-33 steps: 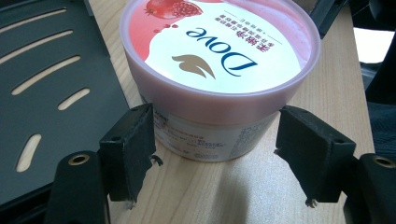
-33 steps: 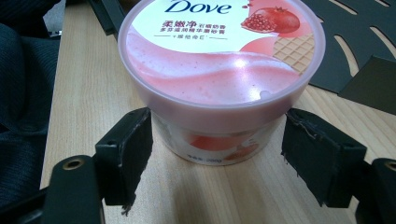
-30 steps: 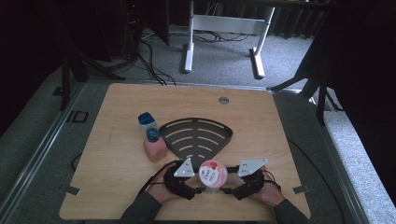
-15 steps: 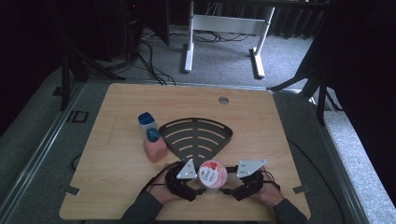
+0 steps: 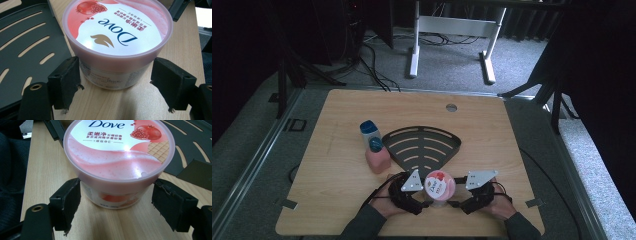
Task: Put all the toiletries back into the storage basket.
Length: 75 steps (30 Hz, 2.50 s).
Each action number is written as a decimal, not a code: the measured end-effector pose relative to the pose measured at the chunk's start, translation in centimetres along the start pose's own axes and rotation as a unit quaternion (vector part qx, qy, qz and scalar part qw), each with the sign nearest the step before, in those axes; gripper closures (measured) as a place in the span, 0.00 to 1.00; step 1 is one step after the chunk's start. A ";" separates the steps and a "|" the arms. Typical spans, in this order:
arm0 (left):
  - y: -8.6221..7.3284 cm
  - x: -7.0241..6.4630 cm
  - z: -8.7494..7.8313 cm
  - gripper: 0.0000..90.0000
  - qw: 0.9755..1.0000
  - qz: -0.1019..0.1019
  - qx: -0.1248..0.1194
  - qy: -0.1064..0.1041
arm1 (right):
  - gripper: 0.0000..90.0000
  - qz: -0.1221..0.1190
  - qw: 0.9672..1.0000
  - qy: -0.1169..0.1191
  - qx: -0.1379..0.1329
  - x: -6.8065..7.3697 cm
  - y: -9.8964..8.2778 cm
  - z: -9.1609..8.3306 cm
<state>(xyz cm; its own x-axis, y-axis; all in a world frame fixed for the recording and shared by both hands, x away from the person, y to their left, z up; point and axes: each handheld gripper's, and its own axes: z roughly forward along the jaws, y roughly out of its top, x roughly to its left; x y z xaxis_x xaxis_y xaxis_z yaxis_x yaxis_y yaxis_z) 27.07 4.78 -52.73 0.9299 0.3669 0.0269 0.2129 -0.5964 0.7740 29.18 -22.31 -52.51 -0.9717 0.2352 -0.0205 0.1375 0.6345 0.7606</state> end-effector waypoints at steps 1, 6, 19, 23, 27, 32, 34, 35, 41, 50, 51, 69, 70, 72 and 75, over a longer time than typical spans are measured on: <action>0.0 0.0 0.0 0.27 1.000 0.000 -0.001 0.001 | 0.26 0.000 1.000 0.000 0.000 0.0 0.0 0.0; 0.1 0.2 -0.3 0.27 1.000 -0.006 -0.005 0.001 | 0.26 0.002 1.000 0.003 -0.005 -0.2 0.3 -0.1; 0.8 0.7 -0.8 0.27 1.000 0.001 -0.003 0.012 | 0.26 -0.003 1.000 0.004 -0.007 -0.9 1.0 -0.1; 0.9 0.9 -0.9 0.27 1.000 0.001 -0.003 0.015 | 0.26 -0.004 1.000 0.003 -0.006 -1.1 1.3 -0.2; 1.1 1.1 -1.1 0.27 1.000 -0.001 -0.003 0.017 | 0.26 -0.007 1.000 0.002 -0.007 -1.4 1.6 -0.2; 1.3 1.5 -1.3 0.27 1.000 -0.004 -0.003 0.021 | 0.26 -0.009 1.000 0.002 -0.009 -1.8 2.0 -0.1; 1.4 1.7 -1.4 0.27 1.000 -0.005 -0.002 0.022 | 0.26 -0.008 1.000 0.002 -0.010 -2.0 2.1 -0.1; 1.4 1.7 -1.4 0.27 1.000 -0.005 -0.003 0.023 | 0.26 -0.008 1.000 0.003 -0.011 -2.0 2.2 -0.1; 1.6 2.1 -1.4 0.27 1.000 -0.010 -0.007 0.026 | 0.26 -0.012 1.000 0.001 -0.011 -2.5 2.5 -0.1; 2.2 2.5 -1.3 0.27 0.999 -0.010 -0.003 0.034 | 0.26 -0.018 1.000 -0.002 -0.009 -3.2 3.0 -0.4; 2.2 2.5 -1.3 0.27 0.999 -0.011 -0.004 0.035 | 0.26 -0.018 1.000 -0.002 -0.008 -3.2 3.0 -0.4; 3.0 3.5 -1.0 0.27 0.999 -0.022 -0.008 0.044 | 0.26 -0.017 1.000 -0.002 -0.009 -4.8 3.5 -0.6; 3.1 3.5 -1.0 0.27 0.999 -0.022 -0.007 0.045 | 0.26 -0.017 1.000 -0.002 -0.010 -4.8 3.5 -0.6; 3.2 3.6 -1.0 0.27 0.999 -0.023 -0.007 0.047 | 0.26 -0.017 1.000 -0.003 -0.010 -5.0 3.6 -0.7; 3.5 3.8 -0.8 0.27 0.998 -0.028 -0.010 0.050 | 0.26 -0.015 1.000 -0.006 -0.011 -5.3 3.7 -0.8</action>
<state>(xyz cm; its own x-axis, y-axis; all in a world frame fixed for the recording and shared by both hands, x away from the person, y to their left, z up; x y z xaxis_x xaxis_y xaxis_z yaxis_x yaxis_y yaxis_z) 31.13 4.68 -49.39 0.8817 0.4695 0.0462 0.2564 -0.5590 0.7885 34.71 -21.79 -49.09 -0.9731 0.2245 -0.0512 0.1036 0.6253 0.7735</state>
